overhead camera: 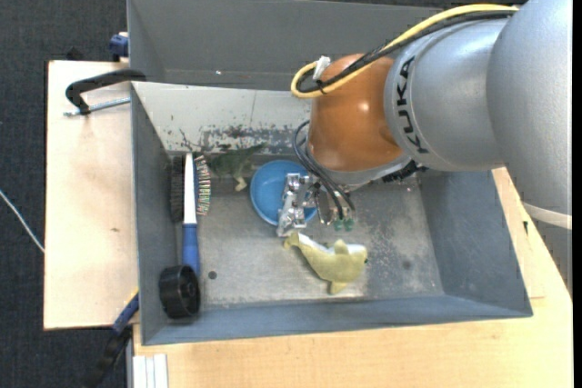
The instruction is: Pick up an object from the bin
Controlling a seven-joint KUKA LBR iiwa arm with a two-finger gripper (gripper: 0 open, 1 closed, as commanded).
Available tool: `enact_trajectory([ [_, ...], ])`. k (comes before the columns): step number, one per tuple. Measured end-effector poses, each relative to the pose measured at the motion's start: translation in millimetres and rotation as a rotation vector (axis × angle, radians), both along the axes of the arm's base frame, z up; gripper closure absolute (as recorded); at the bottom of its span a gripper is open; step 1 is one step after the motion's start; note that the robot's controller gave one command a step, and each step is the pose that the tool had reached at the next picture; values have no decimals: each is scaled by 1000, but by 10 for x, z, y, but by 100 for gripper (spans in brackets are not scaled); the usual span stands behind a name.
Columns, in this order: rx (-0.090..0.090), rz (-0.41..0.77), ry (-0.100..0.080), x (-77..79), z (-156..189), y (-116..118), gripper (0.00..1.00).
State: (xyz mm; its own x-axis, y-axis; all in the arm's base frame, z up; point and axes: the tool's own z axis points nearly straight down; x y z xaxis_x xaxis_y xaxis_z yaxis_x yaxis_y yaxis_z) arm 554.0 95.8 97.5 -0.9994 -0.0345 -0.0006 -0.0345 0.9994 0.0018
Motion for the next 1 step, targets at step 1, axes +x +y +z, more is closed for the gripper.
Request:
enact_trajectory([
  [1, 2, -7, -13, -17, 1222, 55, 100],
])
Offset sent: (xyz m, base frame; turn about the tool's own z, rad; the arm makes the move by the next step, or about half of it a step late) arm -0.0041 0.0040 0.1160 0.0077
